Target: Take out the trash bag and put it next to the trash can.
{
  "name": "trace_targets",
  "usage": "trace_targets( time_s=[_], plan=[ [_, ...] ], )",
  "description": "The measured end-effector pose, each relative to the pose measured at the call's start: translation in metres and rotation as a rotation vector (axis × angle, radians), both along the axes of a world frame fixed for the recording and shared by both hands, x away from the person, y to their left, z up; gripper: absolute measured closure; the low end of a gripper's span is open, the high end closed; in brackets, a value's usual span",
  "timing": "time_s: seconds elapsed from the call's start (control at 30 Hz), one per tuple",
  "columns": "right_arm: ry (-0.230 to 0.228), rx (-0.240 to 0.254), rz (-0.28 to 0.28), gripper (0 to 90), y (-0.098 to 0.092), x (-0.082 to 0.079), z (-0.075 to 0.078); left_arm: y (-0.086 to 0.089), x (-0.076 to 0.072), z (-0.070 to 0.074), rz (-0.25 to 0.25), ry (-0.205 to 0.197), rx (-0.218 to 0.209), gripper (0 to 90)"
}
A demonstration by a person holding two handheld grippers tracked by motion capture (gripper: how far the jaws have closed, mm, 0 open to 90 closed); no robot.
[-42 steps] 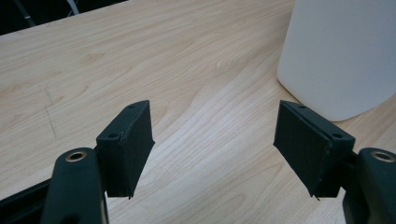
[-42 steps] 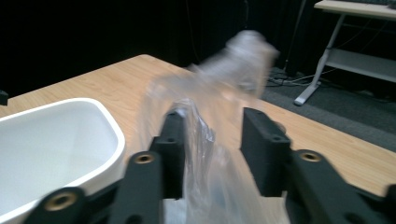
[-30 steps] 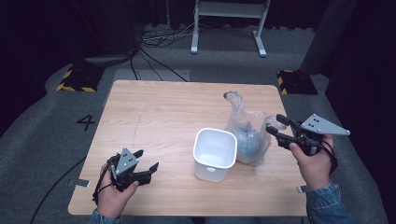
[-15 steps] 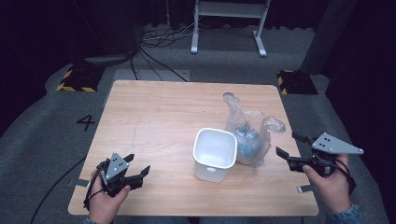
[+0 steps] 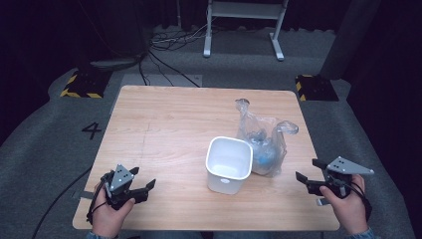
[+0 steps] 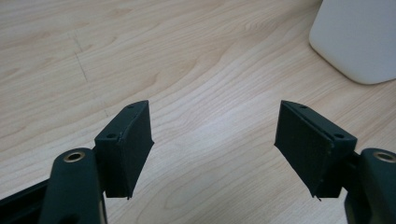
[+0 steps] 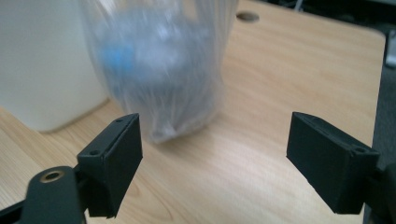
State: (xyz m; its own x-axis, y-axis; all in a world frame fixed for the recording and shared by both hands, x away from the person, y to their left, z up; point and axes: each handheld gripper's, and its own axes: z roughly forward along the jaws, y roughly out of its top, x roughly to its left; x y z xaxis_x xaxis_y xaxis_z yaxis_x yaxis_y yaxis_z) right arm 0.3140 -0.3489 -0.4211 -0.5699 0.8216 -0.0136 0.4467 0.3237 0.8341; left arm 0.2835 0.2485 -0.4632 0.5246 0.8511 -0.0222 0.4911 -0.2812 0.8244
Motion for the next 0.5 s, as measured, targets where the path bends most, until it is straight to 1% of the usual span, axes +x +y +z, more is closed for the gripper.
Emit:
trace_targets(
  time_s=[0.03,0.1,0.2,0.3,0.37,0.47,0.5],
  plan=[
    [0.019,-0.002,-0.005,18.0,-0.002,0.0,-0.004,0.002,0.001,-0.002,-0.003,0.007,0.006,26.1],
    [0.044,-0.003,-0.014,18.0,-0.005,0.001,-0.013,0.005,0.002,-0.006,0.005,0.022,0.006,25.7],
    [0.069,-0.016,-0.028,16.4,-0.008,0.001,-0.024,0.01,0.003,-0.01,0.012,0.039,0.011,24.9],
    [0.099,-0.012,-0.031,16.4,-0.01,0.001,-0.034,0.013,0.004,-0.014,0.008,0.057,0.024,23.6],
    [0.109,-0.025,-0.03,16.4,-0.011,0.001,-0.04,0.014,0.005,-0.019,-0.001,0.073,0.046,22.4],
    [0.131,-0.04,-0.03,16.4,-0.013,0.001,-0.049,0.015,0.008,-0.025,-0.026,0.091,0.1,20.5],
    [0.138,-0.044,-0.033,16.4,-0.013,0.001,-0.052,0.015,0.008,-0.027,-0.026,0.102,0.109,20.5]
  ],
)
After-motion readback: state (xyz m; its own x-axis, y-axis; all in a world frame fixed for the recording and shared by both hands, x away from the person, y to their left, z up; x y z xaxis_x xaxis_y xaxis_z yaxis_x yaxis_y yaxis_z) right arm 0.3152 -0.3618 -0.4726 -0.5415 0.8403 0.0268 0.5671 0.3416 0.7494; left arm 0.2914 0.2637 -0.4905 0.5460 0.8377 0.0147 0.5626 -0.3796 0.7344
